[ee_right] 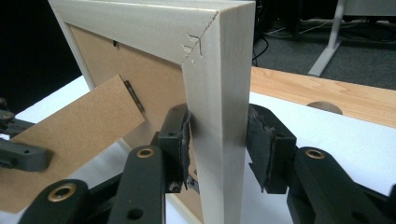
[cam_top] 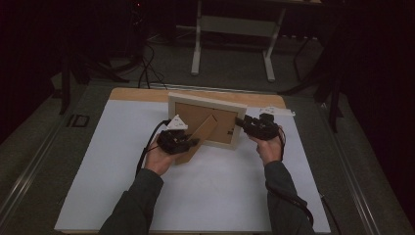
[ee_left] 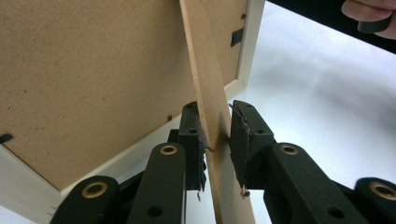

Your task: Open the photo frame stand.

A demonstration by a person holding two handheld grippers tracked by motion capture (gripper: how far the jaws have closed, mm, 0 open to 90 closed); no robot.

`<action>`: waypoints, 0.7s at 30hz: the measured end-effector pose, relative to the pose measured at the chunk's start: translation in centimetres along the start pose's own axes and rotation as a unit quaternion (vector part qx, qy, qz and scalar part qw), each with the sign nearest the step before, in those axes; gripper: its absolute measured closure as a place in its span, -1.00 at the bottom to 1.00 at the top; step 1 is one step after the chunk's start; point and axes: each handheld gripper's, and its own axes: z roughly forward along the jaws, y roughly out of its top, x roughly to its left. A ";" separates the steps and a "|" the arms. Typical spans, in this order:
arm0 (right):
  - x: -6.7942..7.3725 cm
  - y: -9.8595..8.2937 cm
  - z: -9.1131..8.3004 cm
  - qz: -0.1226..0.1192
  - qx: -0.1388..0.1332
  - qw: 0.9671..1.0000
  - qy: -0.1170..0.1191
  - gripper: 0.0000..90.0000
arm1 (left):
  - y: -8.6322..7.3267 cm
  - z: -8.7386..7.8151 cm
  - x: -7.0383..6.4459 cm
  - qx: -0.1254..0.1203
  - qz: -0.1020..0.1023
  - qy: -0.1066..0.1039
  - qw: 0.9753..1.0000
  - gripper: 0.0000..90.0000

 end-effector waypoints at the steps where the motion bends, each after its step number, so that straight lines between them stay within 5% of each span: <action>1: 0.0 0.0 0.0 -0.001 0.000 1.000 0.001 0.32 | -0.1 0.0 0.0 0.001 -0.001 0.001 1.000 0.72; 21: 0.4 -0.1 -0.1 -0.011 -0.005 1.000 0.003 0.31 | -0.5 0.7 0.3 0.017 0.015 0.042 0.999 0.72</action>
